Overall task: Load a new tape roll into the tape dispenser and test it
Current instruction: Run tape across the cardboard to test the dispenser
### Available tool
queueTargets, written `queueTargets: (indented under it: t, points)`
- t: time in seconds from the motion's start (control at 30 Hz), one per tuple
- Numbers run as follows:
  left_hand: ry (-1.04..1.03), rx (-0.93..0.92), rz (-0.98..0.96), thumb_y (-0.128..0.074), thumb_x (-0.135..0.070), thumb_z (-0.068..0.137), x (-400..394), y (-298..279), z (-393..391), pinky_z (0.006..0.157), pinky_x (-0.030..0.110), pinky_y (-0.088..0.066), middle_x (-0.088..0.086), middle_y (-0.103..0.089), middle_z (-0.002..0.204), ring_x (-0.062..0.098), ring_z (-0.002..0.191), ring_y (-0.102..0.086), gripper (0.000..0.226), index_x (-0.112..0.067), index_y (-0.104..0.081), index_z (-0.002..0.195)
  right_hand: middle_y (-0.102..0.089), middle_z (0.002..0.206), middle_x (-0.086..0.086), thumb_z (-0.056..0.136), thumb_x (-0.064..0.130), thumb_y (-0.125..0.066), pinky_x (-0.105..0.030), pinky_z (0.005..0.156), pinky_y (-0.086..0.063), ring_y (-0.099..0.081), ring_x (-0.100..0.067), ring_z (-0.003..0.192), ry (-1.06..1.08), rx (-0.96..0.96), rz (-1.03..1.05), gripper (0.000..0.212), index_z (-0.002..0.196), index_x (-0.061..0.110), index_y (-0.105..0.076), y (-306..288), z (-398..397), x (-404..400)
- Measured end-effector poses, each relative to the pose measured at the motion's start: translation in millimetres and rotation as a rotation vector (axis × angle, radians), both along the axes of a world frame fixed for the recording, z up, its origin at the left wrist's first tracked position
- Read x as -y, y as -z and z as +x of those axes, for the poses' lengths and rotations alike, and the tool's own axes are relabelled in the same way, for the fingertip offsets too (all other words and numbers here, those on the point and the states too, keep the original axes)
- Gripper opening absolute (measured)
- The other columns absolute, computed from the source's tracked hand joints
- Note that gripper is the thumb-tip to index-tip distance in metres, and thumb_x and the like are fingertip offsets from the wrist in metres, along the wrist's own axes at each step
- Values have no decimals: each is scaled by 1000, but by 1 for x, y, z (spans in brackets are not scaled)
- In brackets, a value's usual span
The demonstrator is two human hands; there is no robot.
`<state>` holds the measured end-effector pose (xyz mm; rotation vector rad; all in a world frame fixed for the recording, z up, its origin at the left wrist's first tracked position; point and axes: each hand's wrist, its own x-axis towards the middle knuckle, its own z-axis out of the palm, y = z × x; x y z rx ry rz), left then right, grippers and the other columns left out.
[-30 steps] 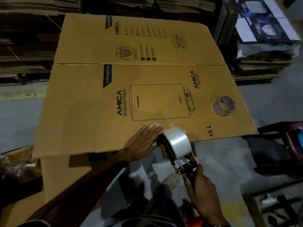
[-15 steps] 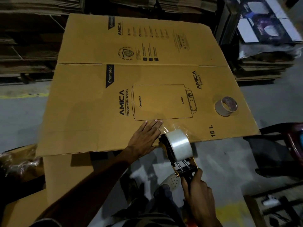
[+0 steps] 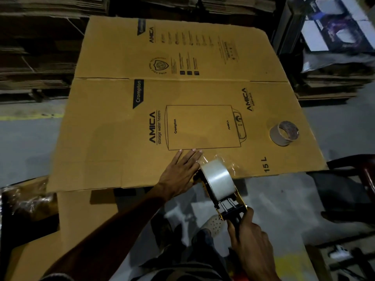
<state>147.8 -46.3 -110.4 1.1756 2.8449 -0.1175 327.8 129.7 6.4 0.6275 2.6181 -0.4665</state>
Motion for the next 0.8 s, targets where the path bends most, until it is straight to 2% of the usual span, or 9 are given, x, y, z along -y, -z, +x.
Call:
queueTargets:
  t: [0.1,0.27,0.43,0.6,0.8]
  points:
    - [-3,0,13,-44,-61,91,0,1,0,119,55,-13,11,5,165,28,152,3,81,-11,-26,151,-66,115,-8,99,54,-35,-38,80,-46,-62,-34,105,-31,21,11,41,123,25,-19,-9,-5,-2]
    - [-11,11,39,-39,-66,92,0,2,-1,118,56,-14,11,3,165,28,152,2,78,-11,-33,147,-67,115,-9,99,54,-35,-37,83,-46,-63,-35,105,7,59,5,43,123,24,-17,-3,-2,0]
    - [4,0,79,-42,-62,92,0,3,0,118,57,-13,11,2,165,28,152,1,66,-10,-37,132,-68,113,-9,97,53,-37,-39,83,-47,-64,-36,103,26,65,-16,44,122,24,-15,5,4,-2]
    - [3,-2,77,-38,-63,93,0,4,-1,120,56,-9,11,2,165,28,152,2,70,-9,-40,137,-67,116,-9,99,52,-37,-38,87,-48,-63,-35,107,41,62,-15,49,130,20,-16,5,6,3]
    - [15,-1,88,-36,-61,93,1,3,0,119,57,-11,11,-1,165,28,152,1,65,-9,-43,132,-69,109,-10,97,53,-38,-40,83,-48,-64,-36,102,96,47,-39,49,128,22,-16,11,12,9]
